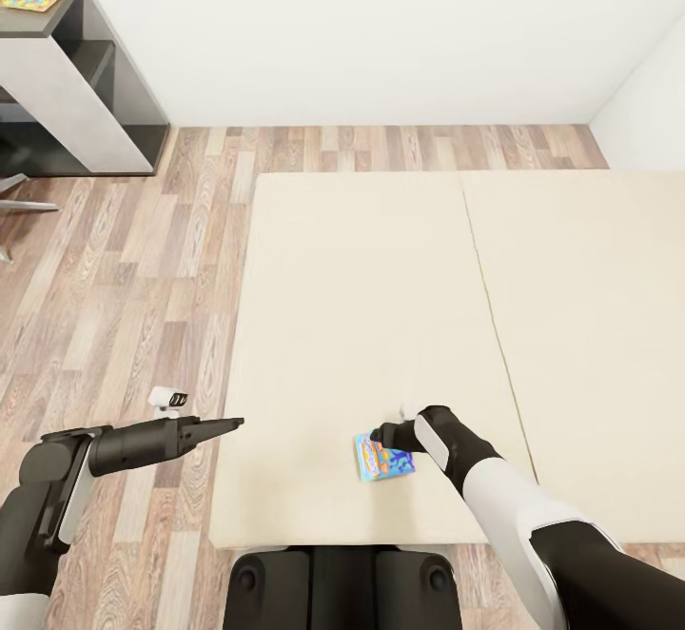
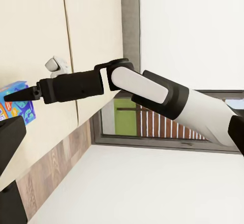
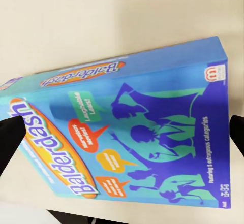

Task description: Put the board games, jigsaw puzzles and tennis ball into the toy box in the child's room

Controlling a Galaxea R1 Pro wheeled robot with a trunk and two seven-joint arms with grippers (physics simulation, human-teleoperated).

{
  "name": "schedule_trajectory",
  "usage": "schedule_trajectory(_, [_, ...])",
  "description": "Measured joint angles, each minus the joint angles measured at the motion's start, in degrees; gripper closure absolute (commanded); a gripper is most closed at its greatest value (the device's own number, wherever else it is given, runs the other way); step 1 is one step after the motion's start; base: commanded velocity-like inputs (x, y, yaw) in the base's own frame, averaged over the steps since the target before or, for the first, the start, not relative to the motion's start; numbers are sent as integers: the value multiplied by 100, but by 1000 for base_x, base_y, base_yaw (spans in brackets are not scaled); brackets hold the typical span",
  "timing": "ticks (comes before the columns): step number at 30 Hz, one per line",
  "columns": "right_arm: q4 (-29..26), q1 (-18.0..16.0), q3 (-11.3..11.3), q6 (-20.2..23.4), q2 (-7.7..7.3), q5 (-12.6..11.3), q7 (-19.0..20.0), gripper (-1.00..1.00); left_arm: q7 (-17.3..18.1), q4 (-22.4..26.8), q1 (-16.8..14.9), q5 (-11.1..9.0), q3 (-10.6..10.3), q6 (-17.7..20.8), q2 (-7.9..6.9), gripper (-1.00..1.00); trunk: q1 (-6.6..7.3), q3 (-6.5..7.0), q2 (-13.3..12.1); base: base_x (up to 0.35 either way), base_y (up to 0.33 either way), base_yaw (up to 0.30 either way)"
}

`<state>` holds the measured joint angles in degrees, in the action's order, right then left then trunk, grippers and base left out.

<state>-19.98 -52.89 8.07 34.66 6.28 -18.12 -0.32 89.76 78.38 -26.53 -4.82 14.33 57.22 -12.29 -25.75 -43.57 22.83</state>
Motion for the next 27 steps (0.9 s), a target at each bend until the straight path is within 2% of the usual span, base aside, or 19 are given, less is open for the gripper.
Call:
schedule_trajectory(22, [0,0,6,0,0,0,0,-100,0,0,0,4,0,0,0,-100,0,0,0,0,10,0])
schedule_trajectory(24, [9,-19,-59,64,65,-63,-23,-100,-21,-9,0,-32,9,22,61,-100,0,0,0,0,0,0])
schedule_trajectory(27, [9,-21,-106,161,105,-81,-20,-100,-20,-9,0,-32,9,21,61,-100,0,0,0,0,0,0])
